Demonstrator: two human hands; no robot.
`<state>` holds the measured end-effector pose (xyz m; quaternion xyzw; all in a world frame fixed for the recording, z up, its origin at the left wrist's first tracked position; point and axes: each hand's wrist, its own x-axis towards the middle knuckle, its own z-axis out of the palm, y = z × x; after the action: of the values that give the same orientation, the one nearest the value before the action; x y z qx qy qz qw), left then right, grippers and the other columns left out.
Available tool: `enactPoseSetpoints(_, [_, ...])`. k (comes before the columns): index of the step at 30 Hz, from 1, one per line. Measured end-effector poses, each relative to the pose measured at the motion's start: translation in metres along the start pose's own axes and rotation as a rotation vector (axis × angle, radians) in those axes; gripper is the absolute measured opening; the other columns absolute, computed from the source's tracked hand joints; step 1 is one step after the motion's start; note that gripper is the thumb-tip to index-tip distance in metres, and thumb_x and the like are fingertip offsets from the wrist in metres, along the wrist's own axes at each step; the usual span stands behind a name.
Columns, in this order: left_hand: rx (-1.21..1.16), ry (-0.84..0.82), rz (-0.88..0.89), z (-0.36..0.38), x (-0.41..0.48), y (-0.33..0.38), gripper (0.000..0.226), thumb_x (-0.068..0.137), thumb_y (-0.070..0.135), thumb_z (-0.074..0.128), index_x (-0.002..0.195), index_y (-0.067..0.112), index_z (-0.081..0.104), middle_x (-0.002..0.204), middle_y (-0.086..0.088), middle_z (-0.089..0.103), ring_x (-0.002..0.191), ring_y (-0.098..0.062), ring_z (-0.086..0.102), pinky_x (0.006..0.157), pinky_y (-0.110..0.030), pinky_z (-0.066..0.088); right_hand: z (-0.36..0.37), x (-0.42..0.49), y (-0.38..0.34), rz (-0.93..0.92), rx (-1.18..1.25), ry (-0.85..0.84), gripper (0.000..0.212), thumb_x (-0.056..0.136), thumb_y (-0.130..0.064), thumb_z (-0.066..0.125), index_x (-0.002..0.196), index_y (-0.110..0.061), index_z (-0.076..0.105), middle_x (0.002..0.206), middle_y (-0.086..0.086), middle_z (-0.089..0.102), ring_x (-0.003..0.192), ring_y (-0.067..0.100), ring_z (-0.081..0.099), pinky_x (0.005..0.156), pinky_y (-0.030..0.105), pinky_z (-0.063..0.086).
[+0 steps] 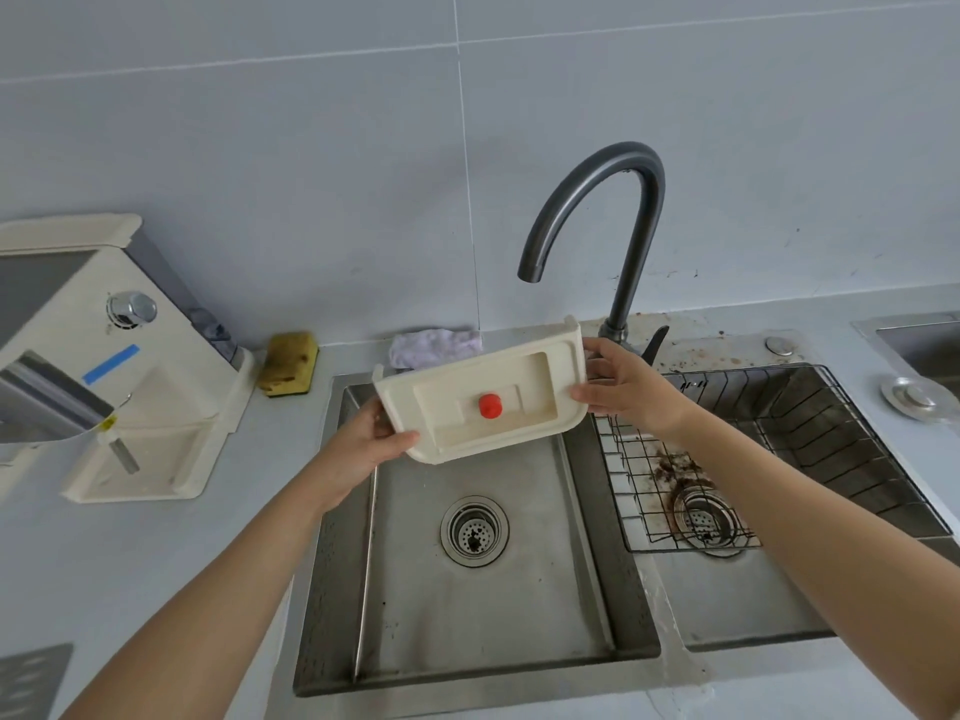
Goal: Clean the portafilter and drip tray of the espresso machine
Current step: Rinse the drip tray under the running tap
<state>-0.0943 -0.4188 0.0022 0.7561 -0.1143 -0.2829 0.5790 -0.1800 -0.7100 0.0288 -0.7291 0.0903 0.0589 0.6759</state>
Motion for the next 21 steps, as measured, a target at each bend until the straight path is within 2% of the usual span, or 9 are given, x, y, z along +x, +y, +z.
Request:
enactPoseSetpoints(2, [0.089, 0.035, 0.024, 0.000, -0.002, 0.001, 0.047, 0.084, 0.006, 0.063, 0.124, 0.022, 0.043, 0.113, 0.002, 0.061, 0.107, -0.014, 0.057, 0.095, -0.029, 0.043, 0.001, -0.002, -0.003, -0.028, -0.029, 0.001, 0.054, 0.082, 0.005, 0.059, 0.130, -0.009, 0.038, 0.102, 0.002, 0.058, 0.098, 0.024, 0.058, 0.088, 0.037, 0.052])
enactPoseSetpoints(3, [0.123, 0.052, 0.034, 0.000, -0.003, 0.000, 0.048, 0.083, 0.006, 0.064, 0.124, 0.021, 0.043, 0.113, 0.001, 0.060, 0.105, -0.014, 0.057, 0.092, -0.026, 0.043, 0.002, -0.004, -0.003, -0.040, -0.038, 0.001, 0.053, 0.082, 0.006, 0.058, 0.129, -0.008, 0.038, 0.104, 0.002, 0.057, 0.102, 0.025, 0.056, 0.089, 0.038, 0.051])
enactPoseSetpoints(6, [0.179, 0.094, 0.066, 0.004, -0.006, 0.000, 0.048, 0.082, 0.005, 0.065, 0.124, 0.014, 0.045, 0.112, 0.000, 0.060, 0.095, -0.005, 0.059, 0.081, -0.016, 0.044, 0.005, -0.008, -0.004, -0.066, -0.061, 0.011, 0.052, 0.082, 0.009, 0.058, 0.127, -0.005, 0.037, 0.110, 0.004, 0.054, 0.105, 0.023, 0.054, 0.081, 0.027, 0.054])
enactPoseSetpoints(9, [0.182, 0.115, 0.097, 0.006, -0.009, -0.002, 0.046, 0.081, 0.003, 0.065, 0.122, 0.011, 0.047, 0.110, -0.001, 0.060, 0.091, -0.001, 0.058, 0.076, -0.012, 0.045, 0.008, -0.012, -0.002, -0.085, -0.071, 0.036, 0.049, 0.081, 0.011, 0.057, 0.124, -0.004, 0.038, 0.108, 0.002, 0.054, 0.100, 0.018, 0.055, 0.077, 0.019, 0.055])
enactPoseSetpoints(15, [0.202, 0.150, 0.135, 0.008, -0.013, -0.002, 0.041, 0.078, 0.000, 0.068, 0.112, 0.012, 0.049, 0.104, 0.002, 0.060, 0.088, 0.002, 0.058, 0.067, -0.004, 0.046, 0.013, -0.013, 0.005, -0.081, -0.083, 0.080, 0.045, 0.081, 0.014, 0.056, 0.115, -0.009, 0.039, 0.101, -0.002, 0.055, 0.090, 0.012, 0.057, 0.073, 0.019, 0.055])
enactPoseSetpoints(18, [0.217, 0.172, 0.143, 0.008, -0.014, -0.002, 0.040, 0.076, -0.003, 0.069, 0.108, 0.010, 0.049, 0.102, -0.002, 0.060, 0.087, -0.007, 0.059, 0.067, -0.006, 0.045, 0.016, -0.012, 0.007, -0.081, -0.113, 0.090, 0.044, 0.080, 0.015, 0.057, 0.112, -0.009, 0.039, 0.102, 0.001, 0.055, 0.091, 0.014, 0.056, 0.072, 0.017, 0.055])
enactPoseSetpoints(21, [0.224, 0.188, 0.145, 0.007, -0.015, -0.004, 0.040, 0.075, -0.004, 0.069, 0.108, 0.006, 0.049, 0.103, -0.006, 0.060, 0.090, -0.015, 0.059, 0.070, -0.010, 0.045, 0.020, -0.012, 0.008, -0.085, -0.138, 0.105, 0.046, 0.079, 0.016, 0.057, 0.117, -0.004, 0.039, 0.108, 0.007, 0.052, 0.096, 0.019, 0.053, 0.074, 0.018, 0.054])
